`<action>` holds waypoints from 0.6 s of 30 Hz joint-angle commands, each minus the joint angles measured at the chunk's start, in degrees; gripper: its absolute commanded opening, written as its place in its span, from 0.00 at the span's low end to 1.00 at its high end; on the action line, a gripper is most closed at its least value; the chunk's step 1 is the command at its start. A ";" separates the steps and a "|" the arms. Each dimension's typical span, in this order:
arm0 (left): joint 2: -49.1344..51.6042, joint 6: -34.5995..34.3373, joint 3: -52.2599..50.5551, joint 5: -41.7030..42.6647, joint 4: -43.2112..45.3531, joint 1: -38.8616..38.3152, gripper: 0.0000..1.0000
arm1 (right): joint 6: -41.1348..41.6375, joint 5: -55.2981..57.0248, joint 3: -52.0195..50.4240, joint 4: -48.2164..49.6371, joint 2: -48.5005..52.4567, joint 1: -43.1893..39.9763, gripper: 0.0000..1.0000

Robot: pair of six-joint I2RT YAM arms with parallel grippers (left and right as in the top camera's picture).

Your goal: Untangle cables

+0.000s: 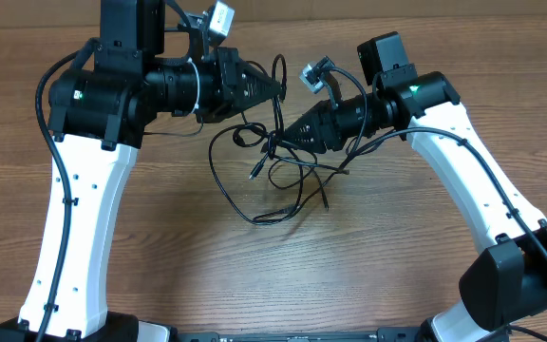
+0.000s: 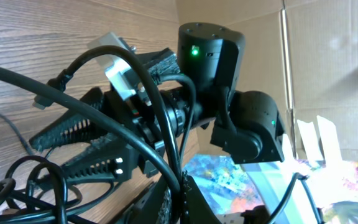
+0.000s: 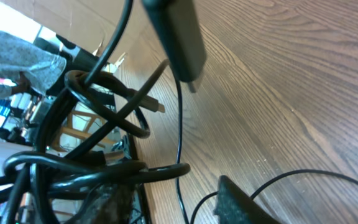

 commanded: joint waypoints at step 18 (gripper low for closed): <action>-1.22 -5.01 0.50 3.58 1.46 0.20 0.04 | -1.62 -7.87 -0.26 4.11 -0.37 0.17 0.04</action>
